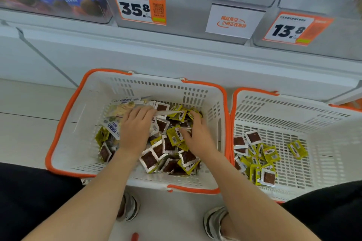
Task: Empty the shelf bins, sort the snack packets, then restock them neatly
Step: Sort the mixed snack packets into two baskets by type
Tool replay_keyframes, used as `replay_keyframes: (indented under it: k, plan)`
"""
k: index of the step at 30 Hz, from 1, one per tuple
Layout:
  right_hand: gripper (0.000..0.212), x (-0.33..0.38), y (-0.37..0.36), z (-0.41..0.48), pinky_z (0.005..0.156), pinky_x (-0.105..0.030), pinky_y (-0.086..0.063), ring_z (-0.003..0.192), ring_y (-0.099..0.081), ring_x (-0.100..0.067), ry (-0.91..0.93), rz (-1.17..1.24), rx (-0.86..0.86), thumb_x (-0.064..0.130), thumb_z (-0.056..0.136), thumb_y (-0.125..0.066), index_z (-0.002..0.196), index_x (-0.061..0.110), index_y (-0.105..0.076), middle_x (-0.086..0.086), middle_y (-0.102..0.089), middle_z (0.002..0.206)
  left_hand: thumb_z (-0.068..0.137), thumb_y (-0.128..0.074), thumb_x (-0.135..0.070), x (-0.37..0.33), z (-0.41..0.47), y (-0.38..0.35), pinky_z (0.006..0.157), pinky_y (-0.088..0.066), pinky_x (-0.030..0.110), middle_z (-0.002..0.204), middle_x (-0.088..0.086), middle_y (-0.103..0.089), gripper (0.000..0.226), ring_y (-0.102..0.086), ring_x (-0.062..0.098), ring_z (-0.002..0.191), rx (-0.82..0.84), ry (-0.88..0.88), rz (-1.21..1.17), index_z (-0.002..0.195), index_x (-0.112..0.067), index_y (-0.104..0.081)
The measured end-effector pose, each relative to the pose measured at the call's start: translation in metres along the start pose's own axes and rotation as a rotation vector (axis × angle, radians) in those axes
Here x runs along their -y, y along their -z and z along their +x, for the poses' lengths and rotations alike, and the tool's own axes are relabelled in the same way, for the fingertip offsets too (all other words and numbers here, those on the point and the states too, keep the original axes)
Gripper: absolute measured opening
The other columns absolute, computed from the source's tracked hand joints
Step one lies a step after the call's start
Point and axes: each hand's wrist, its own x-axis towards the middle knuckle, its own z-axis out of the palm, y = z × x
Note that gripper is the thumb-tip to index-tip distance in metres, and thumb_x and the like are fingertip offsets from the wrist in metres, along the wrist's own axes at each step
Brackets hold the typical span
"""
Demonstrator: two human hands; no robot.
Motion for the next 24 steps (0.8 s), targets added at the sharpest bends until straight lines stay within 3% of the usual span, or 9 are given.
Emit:
replay_keyframes:
  k: [4, 7, 9, 12, 15, 17, 19, 22, 24]
  plan:
    - [0.049, -0.007, -0.014, -0.003, 0.104, -0.043, -0.048, 0.129, -0.051, -0.032, -0.026, -0.187, 0.127, 0.035, 0.109, -0.049, 0.153, 0.014, -0.038, -0.015, -0.045, 0.149, 0.081, -0.081, -0.003, 0.021, -0.018, 0.003, 0.116, -0.033, 0.058, 0.140, 0.013, -0.065, 0.042, -0.054, 0.039, 0.135, 0.186, 0.080, 0.209, 0.121, -0.013, -0.073]
    - [0.052, -0.014, -0.027, -0.002, 0.106, -0.049, -0.048, 0.134, -0.046, -0.038, -0.039, -0.234, 0.143, 0.027, 0.106, -0.053, 0.154, 0.017, -0.035, -0.017, -0.038, 0.151, 0.090, -0.075, -0.011, 0.026, -0.022, 0.000, 0.121, -0.023, 0.060, 0.170, 0.016, -0.023, 0.078, -0.022, 0.042, 0.154, 0.534, 0.140, 0.358, 0.157, -0.025, -0.039]
    - [0.063, -0.017, -0.033, 0.001, 0.110, -0.055, -0.045, 0.146, -0.032, -0.043, -0.053, -0.245, 0.182, 0.025, 0.104, -0.054, 0.159, 0.027, -0.024, -0.016, -0.024, 0.161, 0.092, -0.072, -0.017, 0.024, -0.017, -0.001, 0.122, -0.020, 0.061, 0.172, 0.016, -0.008, 0.083, -0.012, 0.042, 0.156, 0.651, 0.156, 0.440, 0.161, -0.029, -0.028]
    - [0.078, -0.018, -0.038, 0.006, 0.122, -0.062, -0.028, 0.157, -0.008, -0.047, -0.051, -0.271, 0.260, 0.025, 0.106, -0.052, 0.162, 0.043, -0.001, -0.007, 0.004, 0.172, 0.090, -0.064, -0.020, 0.009, 0.000, 0.008, 0.115, -0.030, 0.059, 0.158, 0.018, -0.036, 0.044, -0.032, 0.041, 0.146, 0.550, 0.203, 0.442, 0.134, -0.022, -0.061]
    - [0.096, -0.017, -0.039, 0.006, 0.119, -0.060, -0.033, 0.154, -0.012, -0.051, -0.042, -0.399, 0.393, 0.020, 0.103, -0.058, 0.161, 0.047, 0.013, -0.001, 0.013, 0.173, 0.090, -0.057, -0.017, -0.010, 0.011, -0.006, 0.115, -0.031, 0.057, 0.160, 0.013, -0.034, 0.052, -0.032, 0.036, 0.148, 0.490, -0.054, 0.316, 0.142, -0.018, -0.052]
    - [0.112, -0.021, -0.043, 0.002, 0.115, -0.058, -0.039, 0.150, -0.019, -0.054, -0.004, -0.526, 0.430, 0.009, 0.094, -0.066, 0.160, 0.044, 0.018, -0.002, 0.002, 0.173, 0.095, -0.053, -0.012, -0.024, 0.010, -0.018, 0.124, -0.018, 0.057, 0.170, 0.007, -0.022, 0.065, -0.014, 0.028, 0.159, 0.643, -0.276, 0.219, 0.157, -0.020, -0.034]
    - [0.121, -0.027, -0.048, 0.000, 0.111, -0.055, -0.043, 0.143, -0.030, -0.053, 0.050, -0.597, 0.387, 0.005, 0.088, -0.072, 0.160, 0.039, 0.019, -0.007, -0.017, 0.165, 0.100, -0.048, -0.015, -0.026, 0.008, -0.023, 0.125, -0.010, 0.061, 0.168, 0.003, -0.030, 0.063, -0.010, 0.024, 0.160, 0.739, -0.248, 0.233, 0.159, -0.018, -0.029]
    - [0.122, -0.031, -0.046, 0.006, 0.113, -0.057, -0.042, 0.145, -0.030, -0.054, -0.004, -0.552, 0.405, 0.014, 0.090, -0.076, 0.161, 0.037, 0.021, -0.010, -0.025, 0.160, 0.100, -0.047, -0.033, -0.017, 0.001, -0.025, 0.119, -0.019, 0.063, 0.149, 0.004, -0.052, 0.046, -0.030, 0.026, 0.152, 0.651, -0.208, 0.285, 0.143, -0.018, -0.048]
    - [0.111, -0.027, -0.041, 0.011, 0.115, -0.060, -0.038, 0.146, -0.028, -0.052, -0.025, -0.591, 0.445, 0.029, 0.092, -0.078, 0.164, 0.028, 0.006, -0.013, -0.028, 0.158, 0.098, -0.044, -0.043, -0.008, -0.002, -0.020, 0.113, -0.026, 0.059, 0.124, 0.002, -0.066, 0.036, -0.044, 0.024, 0.136, 0.615, -0.141, 0.330, 0.117, -0.020, -0.065]
